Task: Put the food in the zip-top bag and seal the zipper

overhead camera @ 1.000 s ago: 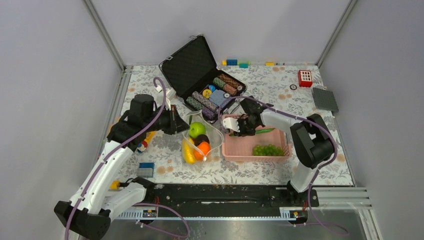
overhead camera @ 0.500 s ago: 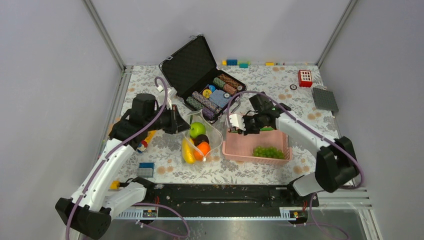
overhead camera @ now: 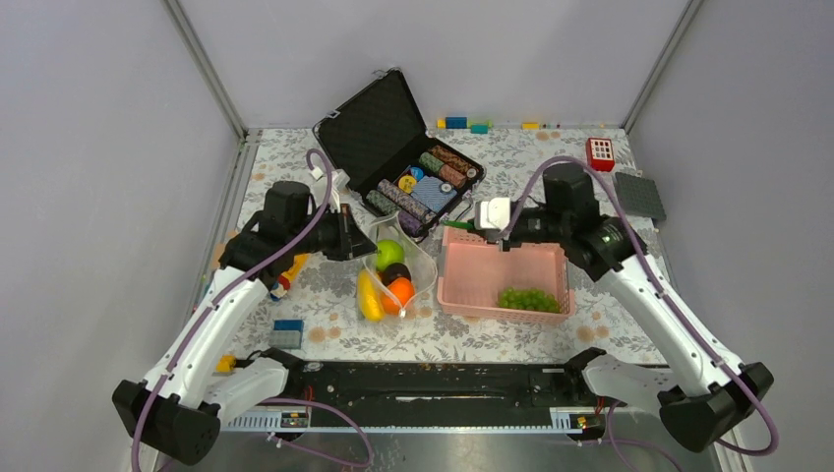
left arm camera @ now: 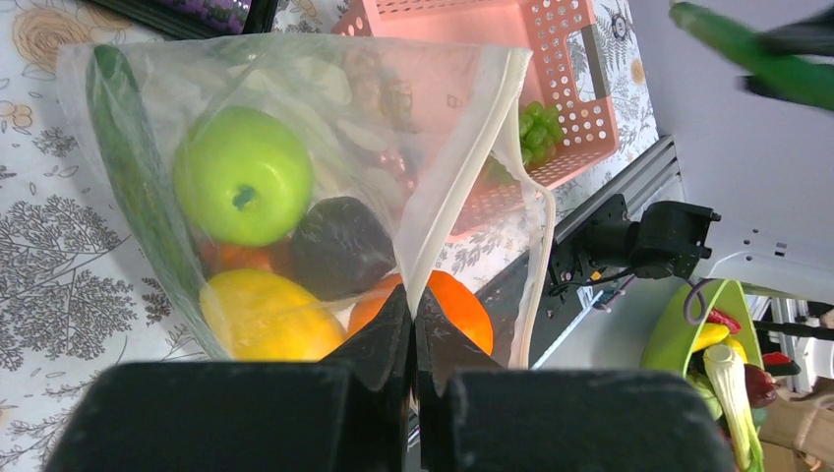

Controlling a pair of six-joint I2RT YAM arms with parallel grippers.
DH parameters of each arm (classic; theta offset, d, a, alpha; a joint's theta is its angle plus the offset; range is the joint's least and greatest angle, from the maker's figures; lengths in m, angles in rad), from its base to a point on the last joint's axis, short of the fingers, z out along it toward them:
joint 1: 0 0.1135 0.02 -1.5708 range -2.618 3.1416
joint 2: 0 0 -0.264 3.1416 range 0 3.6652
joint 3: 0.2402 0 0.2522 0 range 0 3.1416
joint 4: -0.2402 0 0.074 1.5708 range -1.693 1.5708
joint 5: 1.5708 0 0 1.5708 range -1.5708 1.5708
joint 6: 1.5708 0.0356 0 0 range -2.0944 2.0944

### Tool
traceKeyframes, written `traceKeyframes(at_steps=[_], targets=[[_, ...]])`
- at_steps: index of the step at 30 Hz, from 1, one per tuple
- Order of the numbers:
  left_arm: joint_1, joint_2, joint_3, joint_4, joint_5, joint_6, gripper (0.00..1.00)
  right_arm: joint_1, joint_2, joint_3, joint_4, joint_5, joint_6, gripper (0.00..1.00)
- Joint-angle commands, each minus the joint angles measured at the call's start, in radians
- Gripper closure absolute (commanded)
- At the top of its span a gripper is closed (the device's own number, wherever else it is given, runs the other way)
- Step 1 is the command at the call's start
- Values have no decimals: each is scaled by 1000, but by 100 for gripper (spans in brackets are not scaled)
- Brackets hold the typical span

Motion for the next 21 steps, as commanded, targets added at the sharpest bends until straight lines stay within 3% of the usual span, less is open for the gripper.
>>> traceKeyframes(at_steps=[1, 5, 8, 11, 17, 21], targets=[[6, 19, 11, 37, 13, -45, 100, -2, -50, 6, 443, -225, 485, 97], [6, 45, 27, 1, 34, -54, 100, 0, -42, -87, 1097, -396, 997, 97], [6, 56, 32, -9, 64, -57, 100, 37, 20, -103, 1449, -433, 1331, 94], [6, 44, 33, -8, 76, -59, 100, 105, 94, -67, 1534, -452, 1429, 95], [7, -2, 40, -9, 53, -63, 100, 217, 178, -14, 1537, -492, 1418, 95], [6, -11, 46, -10, 61, -61, 100, 259, 221, -26, 1625, -475, 1418, 94]])
